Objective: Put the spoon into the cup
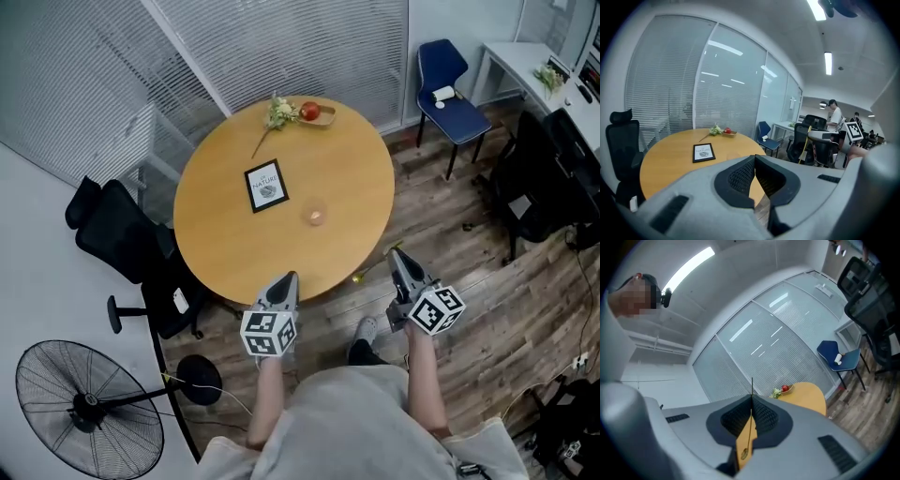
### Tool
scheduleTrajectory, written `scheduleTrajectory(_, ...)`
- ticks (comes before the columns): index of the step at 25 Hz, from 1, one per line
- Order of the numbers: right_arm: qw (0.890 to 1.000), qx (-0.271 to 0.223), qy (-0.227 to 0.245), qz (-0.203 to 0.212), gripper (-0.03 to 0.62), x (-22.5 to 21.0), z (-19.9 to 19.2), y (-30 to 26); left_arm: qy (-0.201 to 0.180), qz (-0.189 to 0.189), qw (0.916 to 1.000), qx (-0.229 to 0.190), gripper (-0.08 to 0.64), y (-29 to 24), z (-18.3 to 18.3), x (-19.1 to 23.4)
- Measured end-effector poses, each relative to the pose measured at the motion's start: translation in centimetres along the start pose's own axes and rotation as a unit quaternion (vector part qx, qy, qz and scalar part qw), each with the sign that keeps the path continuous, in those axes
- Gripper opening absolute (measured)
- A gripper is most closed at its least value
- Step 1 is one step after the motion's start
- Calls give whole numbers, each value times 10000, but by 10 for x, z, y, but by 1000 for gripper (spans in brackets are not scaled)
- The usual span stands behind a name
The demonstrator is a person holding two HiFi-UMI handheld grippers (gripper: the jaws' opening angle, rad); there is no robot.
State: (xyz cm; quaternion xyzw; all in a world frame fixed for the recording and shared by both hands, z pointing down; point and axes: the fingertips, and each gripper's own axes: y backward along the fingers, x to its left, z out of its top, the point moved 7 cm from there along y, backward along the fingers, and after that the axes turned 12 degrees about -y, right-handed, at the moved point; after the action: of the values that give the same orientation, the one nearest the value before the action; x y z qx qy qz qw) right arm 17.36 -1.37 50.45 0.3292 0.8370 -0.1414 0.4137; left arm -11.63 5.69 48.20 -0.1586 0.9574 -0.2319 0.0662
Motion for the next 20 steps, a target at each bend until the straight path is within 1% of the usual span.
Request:
scheduleTrajectory(5,10000,-43,6,70,2,-14,16,-15,66,-43,10000,-35,9,-30,10,9)
scheduleTrajectory(7,9999,-50,-23,120,2,-19,16,-18,182,-44,9998,-51,9,-36,5,12)
scheduleTrajectory(10,9995,-94,-264,127,2,-30,16,-19,454,-93,9989,-9,9,-38,-8,10)
scheduleTrajectory(11,9993,-114,-324,133,2,-33,17,-20,489,-100,9987,22,9,-37,-11,8)
scheduleTrajectory(15,9992,-98,-357,157,2,-36,19,-27,508,30,9986,119,9,-32,-19,16)
scheduleTrajectory(18,9993,-41,-271,248,2,-30,19,-39,612,161,9980,69,9,-31,-18,29)
scheduleTrajectory(20,9993,-4,-231,291,2,-27,19,-46,603,187,9980,9,9,-33,-15,34)
